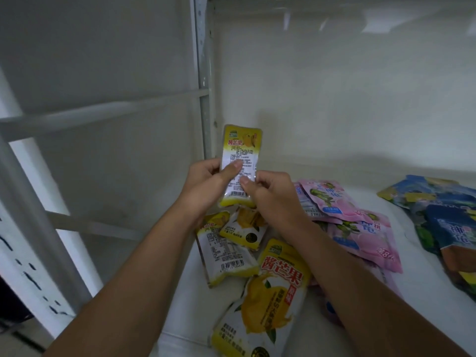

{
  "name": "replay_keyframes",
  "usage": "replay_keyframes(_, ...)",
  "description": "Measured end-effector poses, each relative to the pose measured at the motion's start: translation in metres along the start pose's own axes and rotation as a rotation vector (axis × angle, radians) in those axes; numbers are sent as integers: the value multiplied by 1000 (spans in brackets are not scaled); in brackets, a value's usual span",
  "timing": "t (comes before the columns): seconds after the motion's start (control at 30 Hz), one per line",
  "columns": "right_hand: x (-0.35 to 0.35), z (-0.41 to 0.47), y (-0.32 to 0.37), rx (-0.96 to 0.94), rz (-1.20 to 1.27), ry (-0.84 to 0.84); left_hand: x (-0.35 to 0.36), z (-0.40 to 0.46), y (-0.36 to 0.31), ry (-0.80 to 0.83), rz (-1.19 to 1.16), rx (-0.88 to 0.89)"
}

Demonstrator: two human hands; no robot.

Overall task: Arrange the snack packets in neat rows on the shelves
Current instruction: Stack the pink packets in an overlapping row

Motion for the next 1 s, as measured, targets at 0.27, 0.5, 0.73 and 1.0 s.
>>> replay_keyframes(0.27, -12, 7, -2, 19, 99, -212, 2, -1, 0, 13, -8, 1)
replay_keyframes(0.5, -14, 7, -10, 69, 152, -287, 9, -4, 4, 172, 48, -77)
replay_keyframes(0.73, -14, 9, -9, 79, 166, -228, 14, -9, 9, 289, 186, -76)
replay_keyframes(1.0, -10, 8, -15, 160, 120, -229, 9, -10, 6, 241, 201, -73)
Point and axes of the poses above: each hand's wrist, its own z-axis towards the middle knuckle, its own x-axis out of the palm, y = z × x, the point moved 4 cm from there along z, towards the middle knuckle, and after that the axes turned 8 degrees about -z, right-handed, at the moved point
